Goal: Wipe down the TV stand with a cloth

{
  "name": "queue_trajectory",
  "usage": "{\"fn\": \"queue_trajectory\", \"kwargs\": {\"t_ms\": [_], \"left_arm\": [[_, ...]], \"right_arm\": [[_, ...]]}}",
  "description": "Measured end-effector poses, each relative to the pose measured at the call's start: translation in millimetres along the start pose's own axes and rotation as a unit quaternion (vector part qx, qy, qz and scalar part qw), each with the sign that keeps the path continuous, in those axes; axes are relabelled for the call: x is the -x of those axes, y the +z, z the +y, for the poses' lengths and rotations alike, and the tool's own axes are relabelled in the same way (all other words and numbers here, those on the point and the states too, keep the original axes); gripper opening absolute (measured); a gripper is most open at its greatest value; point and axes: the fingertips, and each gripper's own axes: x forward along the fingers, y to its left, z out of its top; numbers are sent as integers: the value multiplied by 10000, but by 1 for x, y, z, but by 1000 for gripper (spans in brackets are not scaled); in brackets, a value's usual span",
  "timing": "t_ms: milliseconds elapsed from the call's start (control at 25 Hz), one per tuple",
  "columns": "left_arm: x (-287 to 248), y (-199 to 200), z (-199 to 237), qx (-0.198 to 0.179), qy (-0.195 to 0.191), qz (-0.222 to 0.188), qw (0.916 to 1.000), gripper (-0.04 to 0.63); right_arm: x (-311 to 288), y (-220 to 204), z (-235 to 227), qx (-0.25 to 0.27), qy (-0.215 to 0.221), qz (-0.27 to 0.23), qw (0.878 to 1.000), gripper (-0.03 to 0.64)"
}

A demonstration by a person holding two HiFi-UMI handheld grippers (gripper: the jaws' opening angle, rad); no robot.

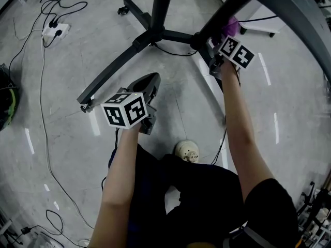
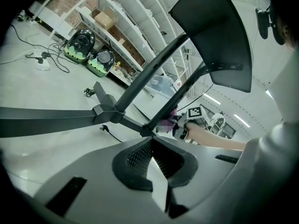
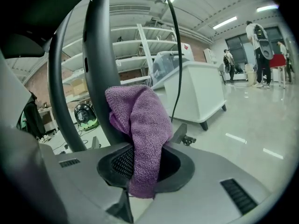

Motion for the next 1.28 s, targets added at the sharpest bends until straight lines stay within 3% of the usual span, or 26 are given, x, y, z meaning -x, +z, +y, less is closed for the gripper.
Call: {"fn": "queue_trajectory", "kwargs": {"t_ms": [320, 800, 960, 1120, 1280], "left_arm": [[16, 9, 16, 19, 161, -133, 9998, 6], [19, 10, 13, -4, 144, -126, 9998, 6], [24, 16, 13, -55, 236, -193, 9995, 8], [33, 21, 21, 16, 548, -270, 9981, 7], [49, 31, 21, -60, 608, -425, 9972, 6]], "right_arm": [[-20, -51, -11, -383, -174, 602, 9973, 89], [-18, -73, -8, -663, -115, 910, 9936, 89], [-8, -84, 6, -408, -82, 1028, 9938, 89], [-4, -110, 50, 11, 270, 1367, 9902, 89], [3, -125, 116, 404, 969, 1543, 9824, 89]]}}
